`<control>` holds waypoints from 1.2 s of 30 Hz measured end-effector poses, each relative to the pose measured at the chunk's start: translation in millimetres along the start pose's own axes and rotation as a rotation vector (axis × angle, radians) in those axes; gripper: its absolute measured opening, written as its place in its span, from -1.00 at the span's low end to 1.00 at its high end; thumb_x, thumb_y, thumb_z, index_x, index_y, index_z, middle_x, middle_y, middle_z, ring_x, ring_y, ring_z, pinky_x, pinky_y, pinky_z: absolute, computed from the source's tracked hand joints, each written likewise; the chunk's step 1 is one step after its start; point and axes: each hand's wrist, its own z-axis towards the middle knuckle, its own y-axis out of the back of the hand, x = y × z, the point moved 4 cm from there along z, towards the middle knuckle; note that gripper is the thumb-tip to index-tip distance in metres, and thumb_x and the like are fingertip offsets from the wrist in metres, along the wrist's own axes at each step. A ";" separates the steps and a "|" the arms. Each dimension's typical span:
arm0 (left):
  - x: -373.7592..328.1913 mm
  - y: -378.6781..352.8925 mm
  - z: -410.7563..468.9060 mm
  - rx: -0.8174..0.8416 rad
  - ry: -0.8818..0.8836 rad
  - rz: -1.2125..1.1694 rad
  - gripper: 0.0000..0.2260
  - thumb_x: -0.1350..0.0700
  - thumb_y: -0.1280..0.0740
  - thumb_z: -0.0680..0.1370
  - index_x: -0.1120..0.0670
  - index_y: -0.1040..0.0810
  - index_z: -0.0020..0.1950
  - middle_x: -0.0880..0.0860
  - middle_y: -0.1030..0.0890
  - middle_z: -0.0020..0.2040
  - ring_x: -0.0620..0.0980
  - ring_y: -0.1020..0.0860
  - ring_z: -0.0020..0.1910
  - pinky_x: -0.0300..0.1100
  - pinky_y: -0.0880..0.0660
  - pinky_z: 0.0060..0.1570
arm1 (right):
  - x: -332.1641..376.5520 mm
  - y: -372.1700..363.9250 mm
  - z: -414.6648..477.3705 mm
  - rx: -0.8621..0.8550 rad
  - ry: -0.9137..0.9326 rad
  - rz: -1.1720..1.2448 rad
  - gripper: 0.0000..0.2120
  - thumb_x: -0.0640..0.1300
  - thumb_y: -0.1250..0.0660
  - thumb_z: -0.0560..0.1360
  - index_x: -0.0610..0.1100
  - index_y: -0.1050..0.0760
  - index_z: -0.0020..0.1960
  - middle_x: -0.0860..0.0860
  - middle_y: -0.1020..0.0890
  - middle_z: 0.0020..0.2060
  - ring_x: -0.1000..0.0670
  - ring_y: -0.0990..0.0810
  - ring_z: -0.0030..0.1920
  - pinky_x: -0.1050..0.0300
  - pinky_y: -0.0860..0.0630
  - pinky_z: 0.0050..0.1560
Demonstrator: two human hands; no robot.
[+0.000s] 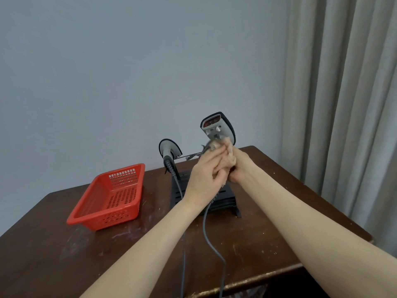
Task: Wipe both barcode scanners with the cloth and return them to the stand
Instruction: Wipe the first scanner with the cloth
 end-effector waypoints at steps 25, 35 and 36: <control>55.6 46.0 0.4 -0.417 0.639 -0.385 -0.84 0.04 -0.29 0.56 0.08 -0.49 0.08 0.01 -0.61 0.00 -0.03 -0.57 0.02 -0.05 -0.51 0.10 | -10.9 -11.3 -6.3 0.267 -0.207 0.171 -0.43 0.30 -0.13 0.52 -0.23 -0.51 -0.01 -0.03 -0.52 -0.28 0.06 -0.52 -0.39 0.26 -0.52 -0.43; 65.0 46.4 4.9 -0.515 0.838 -0.627 -0.70 0.24 -0.36 0.50 0.03 -0.39 0.18 0.02 -0.52 0.01 0.02 -0.56 0.02 -0.05 -0.53 0.08 | -29.7 -15.1 -9.8 0.379 -0.330 0.190 -0.40 0.34 -0.14 0.48 -0.21 -0.55 -0.01 -0.04 -0.55 -0.25 0.05 -0.53 -0.38 0.24 -0.54 -0.43; 63.5 43.4 5.8 -0.471 0.839 -0.638 -0.71 0.26 -0.36 0.50 0.07 -0.43 0.18 0.02 -0.55 0.01 0.02 -0.57 0.01 -0.05 -0.53 0.08 | -30.0 -15.9 -9.7 0.368 -0.325 0.176 -0.40 0.33 -0.14 0.48 -0.21 -0.55 -0.01 -0.04 -0.55 -0.26 0.05 -0.53 -0.38 0.24 -0.54 -0.43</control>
